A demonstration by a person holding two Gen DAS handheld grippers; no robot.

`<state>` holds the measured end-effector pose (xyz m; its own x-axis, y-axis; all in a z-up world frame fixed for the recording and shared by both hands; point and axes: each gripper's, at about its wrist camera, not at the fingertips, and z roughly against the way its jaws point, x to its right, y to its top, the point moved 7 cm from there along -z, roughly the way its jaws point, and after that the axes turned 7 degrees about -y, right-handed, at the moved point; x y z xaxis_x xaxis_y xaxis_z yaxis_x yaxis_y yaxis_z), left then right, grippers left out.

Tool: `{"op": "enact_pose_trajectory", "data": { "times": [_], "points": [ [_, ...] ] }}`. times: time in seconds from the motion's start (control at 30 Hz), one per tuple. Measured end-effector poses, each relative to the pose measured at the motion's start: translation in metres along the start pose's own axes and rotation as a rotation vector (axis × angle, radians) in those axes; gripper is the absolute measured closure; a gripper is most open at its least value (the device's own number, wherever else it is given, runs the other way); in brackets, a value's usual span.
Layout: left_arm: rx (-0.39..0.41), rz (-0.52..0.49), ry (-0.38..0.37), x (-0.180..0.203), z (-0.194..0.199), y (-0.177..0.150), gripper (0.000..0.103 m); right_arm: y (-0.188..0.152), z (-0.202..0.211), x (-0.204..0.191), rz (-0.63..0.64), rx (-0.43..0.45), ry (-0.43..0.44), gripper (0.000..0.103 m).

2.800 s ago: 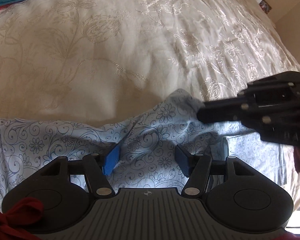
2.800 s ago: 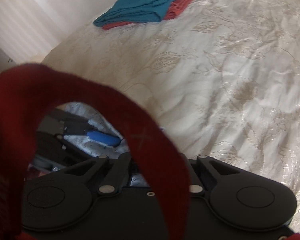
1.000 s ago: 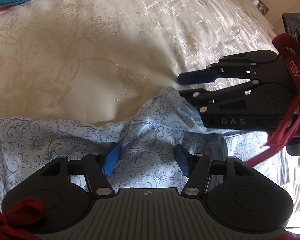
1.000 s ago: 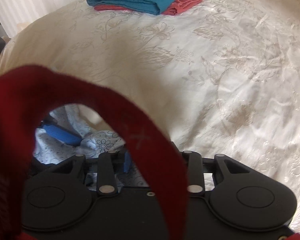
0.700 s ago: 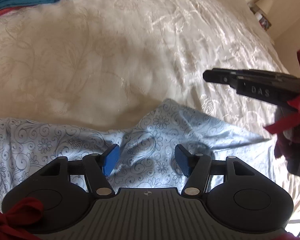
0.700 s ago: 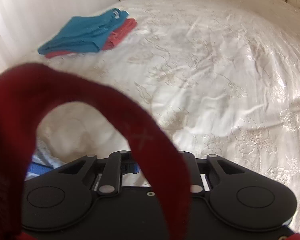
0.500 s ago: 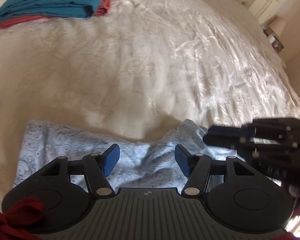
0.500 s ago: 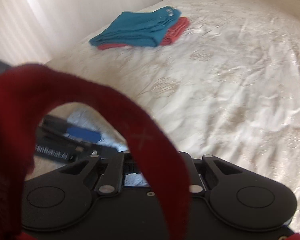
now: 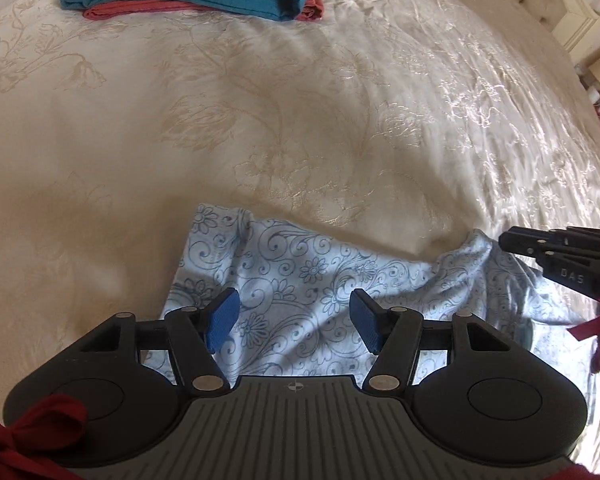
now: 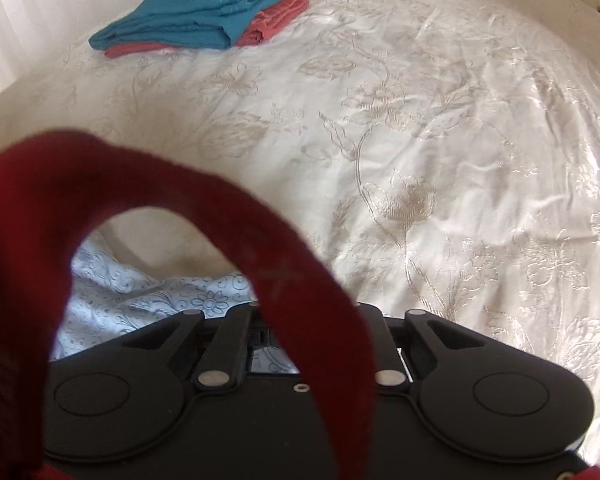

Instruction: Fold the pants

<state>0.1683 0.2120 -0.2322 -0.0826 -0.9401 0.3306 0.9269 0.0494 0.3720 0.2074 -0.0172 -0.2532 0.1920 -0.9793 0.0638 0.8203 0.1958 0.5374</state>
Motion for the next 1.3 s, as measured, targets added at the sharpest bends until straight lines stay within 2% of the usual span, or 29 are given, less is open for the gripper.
{"op": "enact_pose_trajectory", "data": {
  "times": [0.1,0.2,0.3,0.37,0.43,0.5,0.53,0.57,0.63,0.83,0.93,1.17,1.27,1.3],
  "points": [
    [0.005,0.014,0.001,-0.004,0.009,-0.008,0.044,-0.002,0.017,-0.017,0.001,0.028,0.067,0.076],
    [0.004,0.003,0.002,-0.005,0.016,-0.016,0.043,-0.005,0.010,-0.046,0.057,-0.005,0.145,0.076],
    [0.009,0.000,0.013,-0.007,0.022,-0.023,0.043,-0.005,-0.003,-0.070,0.119,-0.022,0.170,0.076],
    [0.018,0.017,0.016,-0.011,0.027,-0.027,0.043,-0.005,-0.018,-0.074,0.143,-0.046,0.114,0.083],
    [0.027,0.027,0.007,-0.013,0.033,-0.031,0.040,0.001,-0.032,-0.065,0.089,-0.048,0.064,0.095],
    [0.037,0.019,-0.007,-0.013,0.039,-0.035,0.036,0.007,-0.037,-0.057,0.042,-0.040,0.031,0.095],
    [0.041,0.013,-0.012,-0.013,0.041,-0.038,0.035,0.010,-0.034,-0.056,0.035,-0.039,0.027,0.094],
    [0.042,0.010,-0.015,-0.013,0.043,-0.041,0.035,0.011,-0.030,-0.057,0.029,-0.035,0.031,0.089],
    [0.039,0.023,-0.019,-0.017,0.045,-0.047,0.033,0.011,-0.014,-0.061,0.014,-0.006,0.054,0.074],
    [0.032,0.126,-0.041,-0.033,0.043,-0.065,0.030,-0.010,0.039,-0.070,-0.048,0.041,0.109,0.074],
    [0.016,0.179,-0.066,-0.041,0.030,-0.067,0.030,-0.024,0.056,-0.072,-0.071,0.033,0.115,0.074],
    [0.061,0.321,-0.137,-0.055,0.001,-0.051,0.024,-0.055,0.079,-0.069,-0.114,-0.011,0.096,0.074],
    [0.091,0.352,-0.153,-0.056,-0.003,-0.046,0.026,-0.066,0.087,-0.063,-0.143,-0.021,0.080,0.074],
    [0.099,0.360,-0.150,-0.056,-0.002,-0.045,0.041,-0.069,0.089,-0.060,-0.149,-0.022,0.074,0.074]
  ]
}}
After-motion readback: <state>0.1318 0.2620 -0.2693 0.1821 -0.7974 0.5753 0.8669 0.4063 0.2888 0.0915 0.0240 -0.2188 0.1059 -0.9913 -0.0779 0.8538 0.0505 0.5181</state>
